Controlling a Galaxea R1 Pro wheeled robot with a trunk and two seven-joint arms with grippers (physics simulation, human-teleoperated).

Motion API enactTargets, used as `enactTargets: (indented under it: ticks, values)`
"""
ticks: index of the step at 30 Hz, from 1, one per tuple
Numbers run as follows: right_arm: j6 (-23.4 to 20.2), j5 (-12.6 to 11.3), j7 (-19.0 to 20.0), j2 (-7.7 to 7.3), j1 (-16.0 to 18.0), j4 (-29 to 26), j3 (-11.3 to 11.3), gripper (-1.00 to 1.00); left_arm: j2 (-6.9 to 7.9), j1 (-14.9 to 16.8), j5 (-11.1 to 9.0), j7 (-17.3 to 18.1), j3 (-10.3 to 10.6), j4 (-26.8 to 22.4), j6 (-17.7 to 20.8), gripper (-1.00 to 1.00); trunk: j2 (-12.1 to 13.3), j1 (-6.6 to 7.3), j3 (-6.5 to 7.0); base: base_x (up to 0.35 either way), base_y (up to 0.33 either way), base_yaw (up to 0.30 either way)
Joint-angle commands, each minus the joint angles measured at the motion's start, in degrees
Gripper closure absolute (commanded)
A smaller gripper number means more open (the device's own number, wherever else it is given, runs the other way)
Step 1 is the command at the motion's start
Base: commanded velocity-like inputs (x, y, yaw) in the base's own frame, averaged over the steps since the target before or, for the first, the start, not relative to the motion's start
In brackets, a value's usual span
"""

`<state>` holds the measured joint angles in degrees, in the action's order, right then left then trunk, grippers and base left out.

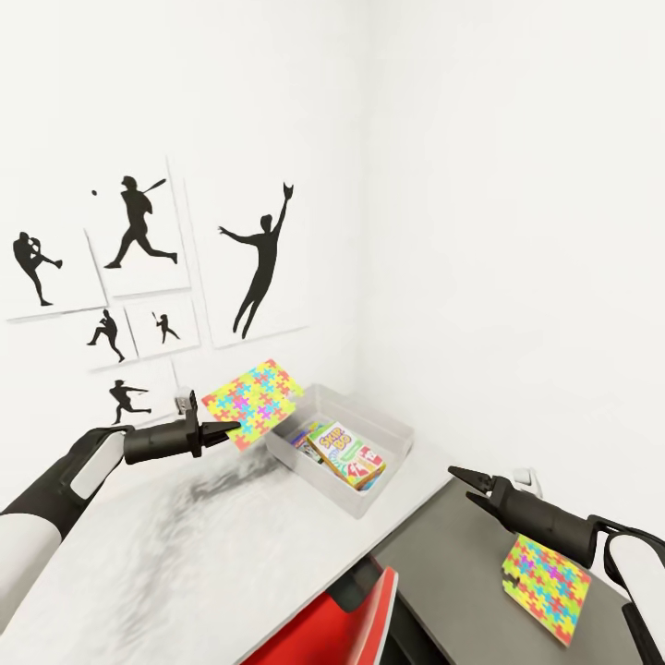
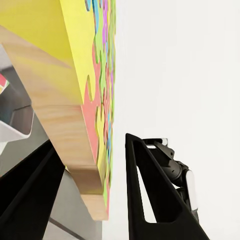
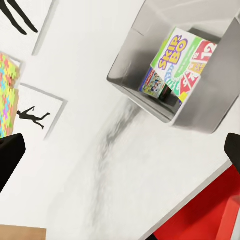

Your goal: Put all the toys in the child's room - the three board games (two on the bed and one on the table), the two jigsaw puzzles on the table, and the tennis ball on the table - inside the toy box on the table in the child's room.

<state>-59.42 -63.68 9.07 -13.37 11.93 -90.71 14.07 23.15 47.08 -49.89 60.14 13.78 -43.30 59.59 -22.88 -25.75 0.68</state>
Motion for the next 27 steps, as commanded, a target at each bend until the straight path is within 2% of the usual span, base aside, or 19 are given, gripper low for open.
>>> enactTargets:
  ticks: [1, 19, 22, 24, 27]
  values:
    - [-0.25, 0.58, 0.59, 0.01, 0.03, 0.01, 0.08, -1.0, 0.05, 0.05, -0.12, 0.19, 0.19, 0.06, 0.18, 1.0, -0.04, -0.03, -0.03, 0.101, 0.0, 0.0]
    - [-0.3, 0.67, 0.68, -0.01, 0.03, -0.02, 0.25, -1.0, -0.49, 0.1, 0.02, -0.08, -0.03, 0.0, 0.14, 1.0, -0.04, -0.03, -0.03, 0.025, 0.0, 0.0]
    - [-0.33, 0.67, 0.74, -0.06, -0.02, -0.06, 0.3, -1.0, -2.45, 0.19, 0.31, -1.13, -0.01, 0.06, 0.02, 1.0, -0.04, -0.03, -0.03, 0.0, 0.0, 0.0]
    - [-0.32, 0.68, 0.76, -0.07, -0.13, -0.07, 0.33, -1.0, -5.53, 0.44, 1.05, -3.65, -0.04, 0.11, 0.02, 1.0, -0.04, -0.03, -0.03, 0.0, 0.0, 0.0]
    - [-0.27, 0.74, 0.8, -0.08, -0.25, -0.07, 0.42, -1.0, -11.27, 2.12, 1.93, -11.28, -0.1, 0.42, 0.12, 1.0, -0.04, -0.03, -0.03, 0.0, 0.0, 0.0]
